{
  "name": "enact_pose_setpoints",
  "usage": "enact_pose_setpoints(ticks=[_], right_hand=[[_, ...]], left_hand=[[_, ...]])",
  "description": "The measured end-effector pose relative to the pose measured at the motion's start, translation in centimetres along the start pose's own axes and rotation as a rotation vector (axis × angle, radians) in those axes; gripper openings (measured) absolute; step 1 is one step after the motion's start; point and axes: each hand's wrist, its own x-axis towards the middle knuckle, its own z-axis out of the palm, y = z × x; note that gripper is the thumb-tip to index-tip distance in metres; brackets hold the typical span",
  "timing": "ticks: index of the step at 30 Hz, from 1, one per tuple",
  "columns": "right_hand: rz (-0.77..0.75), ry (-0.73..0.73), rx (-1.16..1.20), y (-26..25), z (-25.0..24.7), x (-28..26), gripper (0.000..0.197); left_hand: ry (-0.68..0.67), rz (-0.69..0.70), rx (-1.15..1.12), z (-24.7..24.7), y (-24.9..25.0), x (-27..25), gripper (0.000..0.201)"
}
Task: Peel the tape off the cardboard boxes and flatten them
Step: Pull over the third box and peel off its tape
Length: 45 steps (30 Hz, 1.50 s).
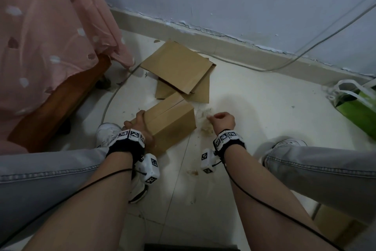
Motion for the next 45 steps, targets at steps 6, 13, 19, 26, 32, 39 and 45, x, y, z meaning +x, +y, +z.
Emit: enact_pose_setpoints(ticks=[6, 13, 19, 26, 32, 39, 45], right_hand=[[-0.009, -0.060, -0.295, 0.4, 0.6, 2.0, 0.026], [-0.030, -0.166, -0.468, 0.4, 2.4, 3.0, 0.028], [0.032, -0.357, -0.428, -0.9, 1.0, 3.2, 0.027], [-0.110, -0.170, -0.705, 1.1, -0.7, 4.5, 0.026], [-0.152, -0.087, -0.726, 1.8, 0.9, 3.8, 0.018], [-0.160, -0.090, -0.937, 1.1, 1.9, 3.0, 0.029], [-0.147, -0.247, -0.732, -0.1, 2.3, 3.2, 0.032]], left_hand=[[0.010, 0.012, -0.008, 0.0, 0.2, 0.4, 0.122], [0.037, 0.023, 0.001, -0.2, 0.7, 0.1, 0.119], [0.011, 0.010, -0.004, -0.4, 0.8, -0.3, 0.117], [0.026, 0.011, -0.044, -0.1, 0.8, -0.6, 0.115], [0.025, 0.004, -0.051, -0.1, 0.9, -0.5, 0.114], [0.020, 0.002, -0.053, -0.1, 0.9, -0.4, 0.115], [0.031, -0.012, -0.058, 0.3, 1.2, -0.2, 0.114]])
